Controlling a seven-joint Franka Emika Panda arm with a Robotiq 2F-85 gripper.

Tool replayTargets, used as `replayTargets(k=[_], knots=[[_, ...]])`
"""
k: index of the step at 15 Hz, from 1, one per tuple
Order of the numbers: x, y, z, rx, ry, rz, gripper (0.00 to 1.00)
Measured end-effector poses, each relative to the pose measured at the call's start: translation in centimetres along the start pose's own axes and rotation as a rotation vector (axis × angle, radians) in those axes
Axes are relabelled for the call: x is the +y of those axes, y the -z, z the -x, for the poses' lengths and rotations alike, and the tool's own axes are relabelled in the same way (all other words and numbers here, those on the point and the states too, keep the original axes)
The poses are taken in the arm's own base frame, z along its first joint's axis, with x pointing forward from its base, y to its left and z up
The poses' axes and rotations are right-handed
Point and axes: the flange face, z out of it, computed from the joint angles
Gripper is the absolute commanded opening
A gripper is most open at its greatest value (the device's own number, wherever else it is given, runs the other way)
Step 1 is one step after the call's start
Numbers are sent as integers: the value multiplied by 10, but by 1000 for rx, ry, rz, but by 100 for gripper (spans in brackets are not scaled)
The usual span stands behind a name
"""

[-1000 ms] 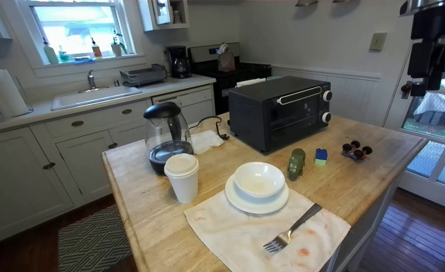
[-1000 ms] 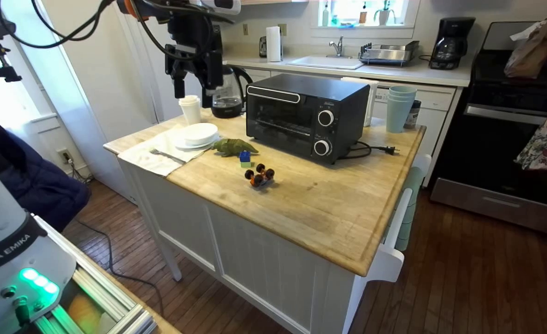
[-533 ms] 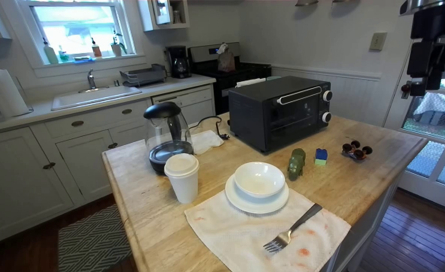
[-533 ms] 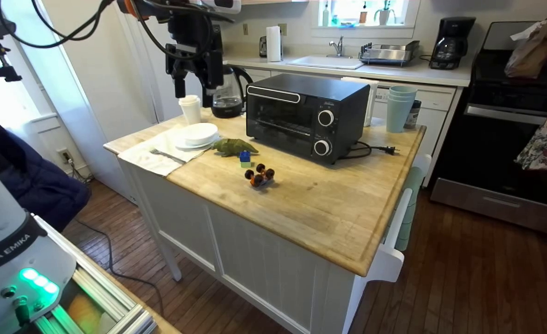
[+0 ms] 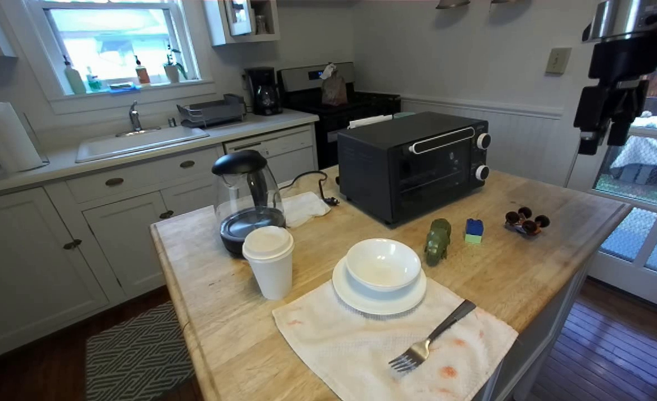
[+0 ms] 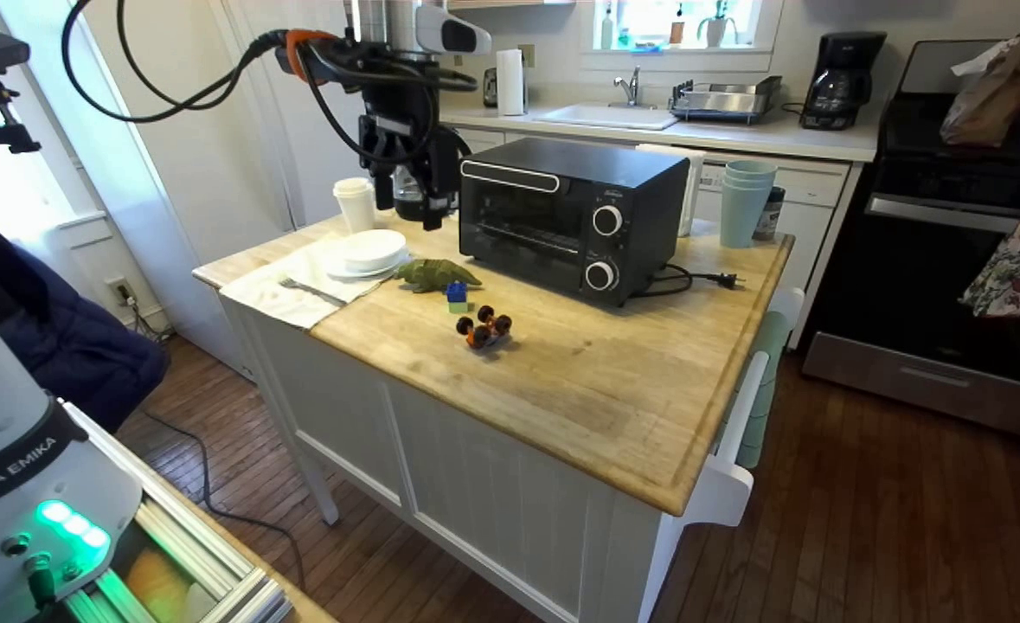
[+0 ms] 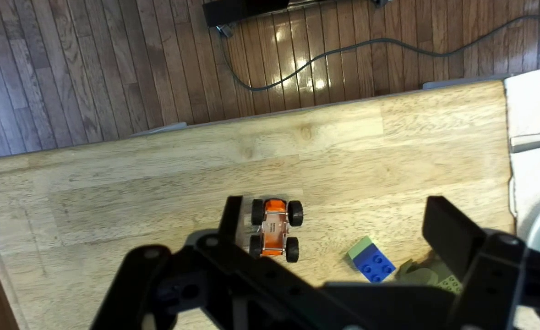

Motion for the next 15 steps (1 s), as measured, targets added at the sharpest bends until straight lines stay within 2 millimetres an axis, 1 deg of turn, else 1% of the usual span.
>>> replayTargets(k=[6,10,13,15], knots=[[9,-39,-32,-29,-37,-24,100],[19,-61,-52,-54,-39,-49,100],[24,-73,-64,-69,19,-103,100],[26,-76,-68,-73,35,-112,100]])
